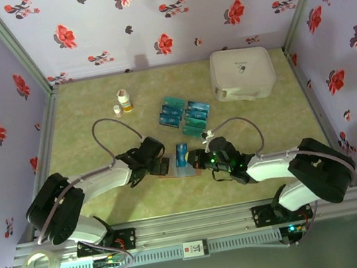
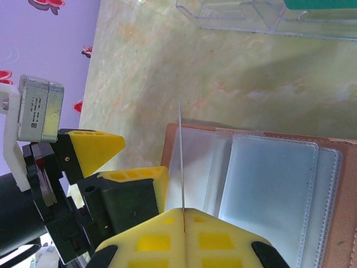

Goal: Put the credit cards into the card holder

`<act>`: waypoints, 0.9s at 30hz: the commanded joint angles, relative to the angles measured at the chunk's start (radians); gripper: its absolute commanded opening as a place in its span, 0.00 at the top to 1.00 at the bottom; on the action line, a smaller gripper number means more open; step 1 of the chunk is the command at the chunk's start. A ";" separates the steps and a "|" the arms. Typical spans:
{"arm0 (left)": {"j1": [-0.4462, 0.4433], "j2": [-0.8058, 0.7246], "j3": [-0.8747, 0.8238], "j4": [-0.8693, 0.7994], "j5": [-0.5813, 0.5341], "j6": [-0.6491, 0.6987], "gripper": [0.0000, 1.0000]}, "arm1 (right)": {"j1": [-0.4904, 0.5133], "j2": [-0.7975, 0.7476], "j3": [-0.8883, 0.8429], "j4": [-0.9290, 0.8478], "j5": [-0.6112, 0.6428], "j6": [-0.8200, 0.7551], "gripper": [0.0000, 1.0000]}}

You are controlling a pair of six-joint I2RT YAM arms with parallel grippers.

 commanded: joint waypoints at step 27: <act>-0.014 -0.023 -0.083 0.013 -0.071 -0.081 0.00 | 0.025 0.180 -0.022 0.247 0.025 0.031 1.00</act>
